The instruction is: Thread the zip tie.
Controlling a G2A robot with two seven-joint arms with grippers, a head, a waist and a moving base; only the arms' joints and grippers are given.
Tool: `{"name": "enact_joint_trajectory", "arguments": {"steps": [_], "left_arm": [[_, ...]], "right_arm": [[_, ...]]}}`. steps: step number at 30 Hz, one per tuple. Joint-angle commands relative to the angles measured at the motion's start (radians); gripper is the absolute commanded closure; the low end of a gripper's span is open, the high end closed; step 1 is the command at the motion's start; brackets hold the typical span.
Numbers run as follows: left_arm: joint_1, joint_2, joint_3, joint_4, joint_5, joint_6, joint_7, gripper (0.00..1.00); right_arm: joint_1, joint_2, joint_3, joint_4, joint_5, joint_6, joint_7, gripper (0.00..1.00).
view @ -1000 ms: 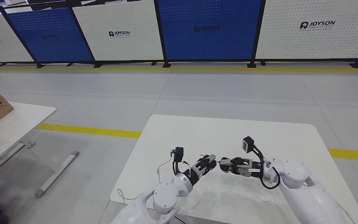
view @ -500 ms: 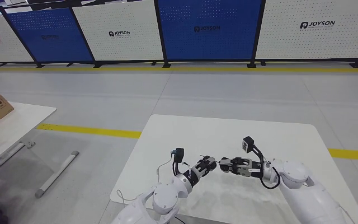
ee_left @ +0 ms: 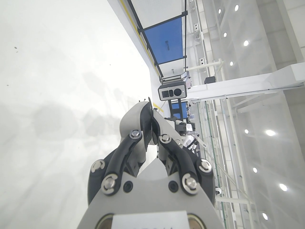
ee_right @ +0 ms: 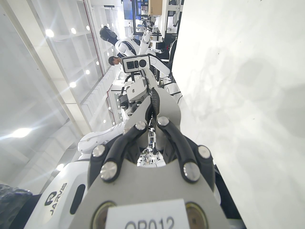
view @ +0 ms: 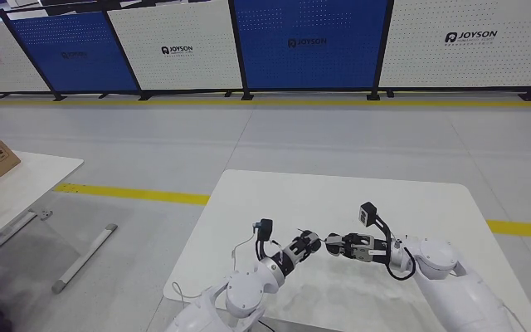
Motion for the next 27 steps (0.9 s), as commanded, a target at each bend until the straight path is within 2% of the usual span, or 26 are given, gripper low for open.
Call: {"name": "enact_joint_trajectory", "arguments": {"steps": [1, 4, 5, 6, 7, 8, 14, 19, 23, 27], "left_arm": [[0.001, -0.001, -0.001, 0.0, 0.003, -0.001, -0.002, 1.0], [0.003, -0.003, -0.003, 0.0, 0.006, -0.001, -0.003, 1.0], [0.004, -0.003, -0.004, 0.0, 0.006, -0.001, -0.003, 1.0], [0.004, -0.004, -0.004, 0.0, 0.006, -0.001, -0.003, 1.0], [0.005, -0.005, -0.006, -0.001, 0.007, -0.001, -0.003, 1.0], [0.006, -0.005, -0.007, -0.002, 0.007, -0.001, -0.003, 1.0], [0.008, -0.008, -0.017, 0.0, 0.012, 0.006, 0.002, 1.0], [0.008, -0.012, -0.017, 0.005, 0.018, 0.011, 0.008, 1.0], [0.008, -0.016, -0.014, 0.007, 0.023, 0.017, 0.018, 1.0], [0.009, -0.021, -0.017, -0.001, -0.026, 0.036, 0.009, 1.0]], "right_arm": [[0.0, 0.0, 0.0, 0.0, 0.0, 0.0, 0.0, 1.0], [-0.015, 0.0, 0.002, -0.018, -0.004, 0.006, -0.029, 1.0], [-0.018, 0.001, 0.005, -0.024, -0.005, 0.009, -0.032, 0.77], [-0.02, 0.002, 0.009, -0.028, -0.006, 0.012, -0.034, 0.58], [-0.024, 0.004, 0.015, -0.032, -0.008, 0.014, -0.039, 0.33], [-0.026, 0.005, 0.02, -0.035, -0.01, 0.015, -0.042, 0.0], [-0.055, 0.021, 0.071, -0.068, -0.025, 0.015, -0.061, 0.0], [-0.102, 0.041, 0.137, -0.112, -0.031, 0.011, -0.09, 0.0], [-0.105, 0.042, 0.141, -0.116, -0.03, 0.011, -0.091, 0.0], [-0.105, 0.042, 0.141, -0.116, -0.03, 0.011, -0.091, 0.0]]}}
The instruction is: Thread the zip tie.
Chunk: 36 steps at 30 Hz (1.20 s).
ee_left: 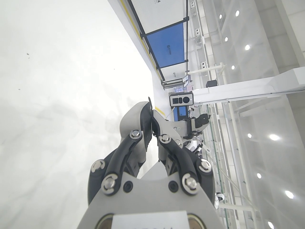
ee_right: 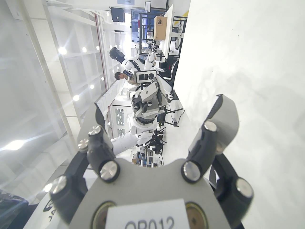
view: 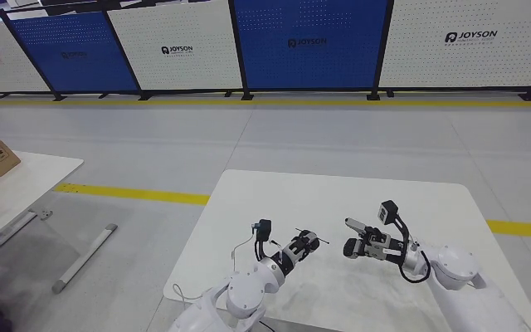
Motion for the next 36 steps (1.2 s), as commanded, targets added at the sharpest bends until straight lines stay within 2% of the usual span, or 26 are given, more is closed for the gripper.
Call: {"name": "enact_joint_trajectory", "arguments": {"steps": [1, 8, 13, 23, 24, 25, 27, 36], "left_arm": [[-0.003, -0.002, 0.0, -0.005, -0.013, 0.014, -0.003, 1.0], [-0.01, -0.012, 0.007, -0.009, -0.027, 0.033, 0.017, 1.0], [-0.016, -0.019, -0.002, -0.006, -0.057, 0.068, 0.057, 1.0], [-0.018, -0.021, -0.002, -0.006, -0.059, 0.07, 0.062, 1.0], [-0.018, -0.021, -0.002, -0.006, -0.059, 0.07, 0.062, 1.0], [-0.018, -0.021, -0.002, -0.006, -0.059, 0.07, 0.062, 1.0], [-0.018, -0.021, -0.002, -0.006, -0.059, 0.07, 0.062, 1.0], [-0.018, -0.021, -0.002, -0.006, -0.059, 0.07, 0.062, 1.0]], "right_arm": [[0.0, 0.0, 0.0, 0.0, 0.0, 0.0, 0.0, 0.0], [0.0, 0.0, 0.0, 0.0, 0.0, 0.0, 0.0, 0.0], [0.0, 0.0, 0.0, 0.0, 0.0, 0.0, 0.0, 0.0], [0.0, 0.0, 0.0, 0.0, 0.0, 0.0, 0.0, 0.0], [0.0, 0.0, 0.0, 0.0, 0.0, 0.0, 0.0, 1.0], [0.0, 0.0, 0.0, 0.0, 0.0, 0.0, 0.0, 1.0], [0.0, 0.0, 0.0, 0.0, 0.0, 0.0, 0.0, 0.0], [0.0, 0.0, 0.0, 0.0, 0.0, 0.0, 0.0, 0.0]]}}
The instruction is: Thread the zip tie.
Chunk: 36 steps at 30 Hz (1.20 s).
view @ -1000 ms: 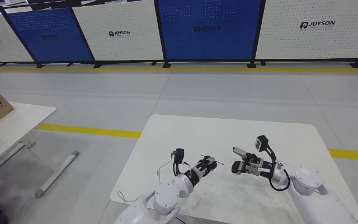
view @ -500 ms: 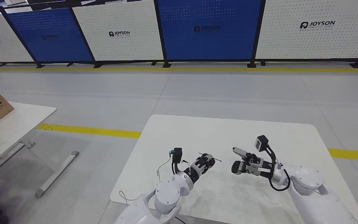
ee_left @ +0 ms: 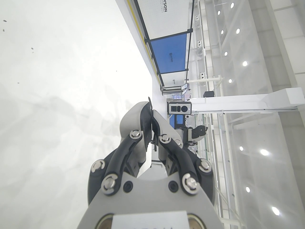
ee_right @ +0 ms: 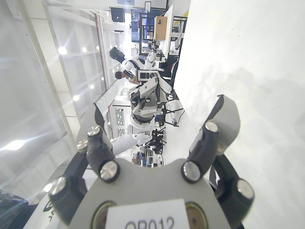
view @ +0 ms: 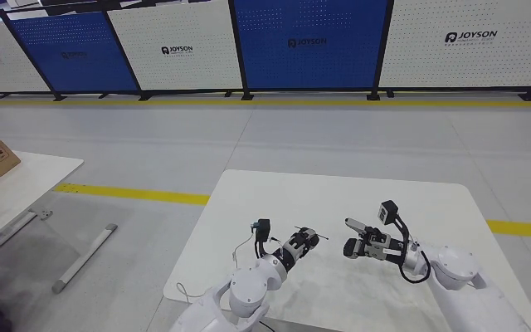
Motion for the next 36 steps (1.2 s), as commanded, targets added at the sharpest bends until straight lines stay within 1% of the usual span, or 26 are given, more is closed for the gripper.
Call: {"name": "enact_joint_trajectory", "arguments": {"steps": [1, 5, 7, 9, 12, 14, 15, 22, 25, 28, 31, 32, 34, 36], "left_arm": [[0.0, 0.0, 0.0, 0.0, 0.0, 0.0, 0.0, 1.0], [0.0, 0.0, 0.0, 0.0, 0.0, 0.0, 0.0, 1.0], [0.002, -0.001, -0.005, 0.0, -0.013, -0.015, 0.0, 1.0], [0.004, -0.003, -0.021, -0.006, -0.022, -0.04, 0.018, 1.0], [0.014, -0.003, -0.046, -0.028, -0.026, -0.068, 0.036, 1.0], [0.022, 0.0, -0.058, -0.04, -0.015, -0.072, 0.028, 1.0], [0.025, 0.003, -0.058, -0.047, 0.015, -0.072, 0.0, 1.0], [0.025, 0.003, -0.058, -0.047, 0.015, -0.072, 0.0, 1.0], [0.025, 0.003, -0.058, -0.047, 0.015, -0.072, 0.0, 1.0], [0.025, 0.003, -0.058, -0.047, 0.015, -0.072, 0.0, 1.0], [0.025, 0.003, -0.058, -0.047, 0.015, -0.072, 0.0, 1.0], [0.025, 0.003, -0.058, -0.047, 0.015, -0.072, 0.0, 1.0], [0.025, 0.003, -0.058, -0.047, 0.015, -0.072, 0.0, 1.0], [0.025, 0.003, -0.058, -0.047, 0.015, -0.072, 0.0, 1.0]], "right_arm": [[0.0, 0.0, 0.0, 0.0, 0.0, 0.0, 0.0, 0.0], [0.0, 0.0, 0.0, 0.0, 0.0, 0.0, 0.0, 0.0], [0.0, 0.0, 0.0, 0.0, 0.0, 0.0, 0.0, 0.0], [0.0, 0.0, 0.0, 0.0, 0.0, 0.0, 0.0, 0.0], [0.0, 0.0, 0.0, 0.0, 0.0, 0.0, 0.0, 0.0], [0.0, 0.0, 0.0, 0.0, 0.0, 0.0, 0.0, 0.0], [0.0, 0.0, 0.0, 0.0, 0.0, 0.0, 0.0, 0.0], [0.0, 0.0, 0.0, 0.0, 0.0, 0.0, 0.0, 0.0], [-0.009, 0.0, 0.008, -0.016, 0.011, -0.01, -0.017, 0.0], [-0.021, 0.007, 0.036, -0.03, 0.008, -0.049, -0.007, 0.0], [-0.061, 0.024, 0.103, -0.062, 0.002, -0.093, -0.023, 0.0], [-0.087, 0.032, 0.143, -0.076, 0.008, -0.105, -0.043, 0.0], [-0.13, 0.046, 0.207, -0.105, -0.006, -0.101, -0.101, 0.0], [-0.19, 0.059, 0.27, -0.165, -0.021, -0.086, -0.17, 0.0]]}}
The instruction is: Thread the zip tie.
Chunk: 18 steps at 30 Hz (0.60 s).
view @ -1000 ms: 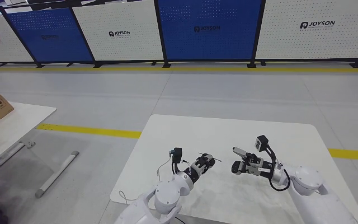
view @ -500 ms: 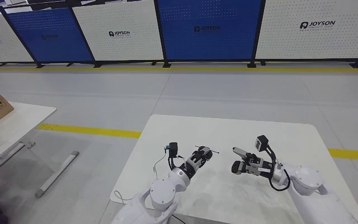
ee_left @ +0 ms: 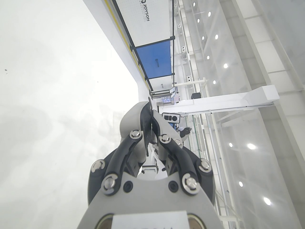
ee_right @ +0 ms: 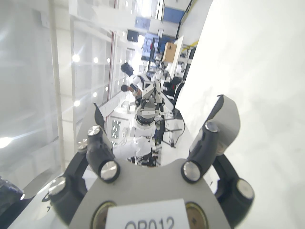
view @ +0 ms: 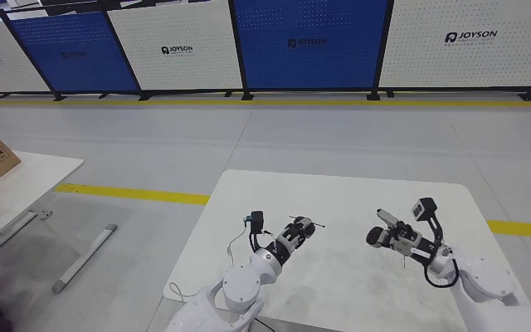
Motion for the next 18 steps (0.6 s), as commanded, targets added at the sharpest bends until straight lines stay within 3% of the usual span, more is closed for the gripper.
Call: {"name": "enact_joint_trajectory", "arguments": {"steps": [1, 6, 18], "left_arm": [[0.0, 0.0, 0.0, 0.0, 0.0, 0.0, 0.0, 1.0], [0.0, 0.0, 0.0, 0.0, 0.0, 0.0, 0.0, 1.0], [0.0, 0.0, 0.0, 0.0, 0.0, 0.0, 0.0, 1.0]], "right_arm": [[-0.062, 0.011, 0.066, -0.055, -0.001, 0.017, -0.071, 0.0], [-0.155, 0.022, 0.131, -0.154, -0.002, 0.097, -0.142, 0.0], [-0.157, 0.022, 0.129, -0.154, -0.001, 0.108, -0.14, 0.0]]}}
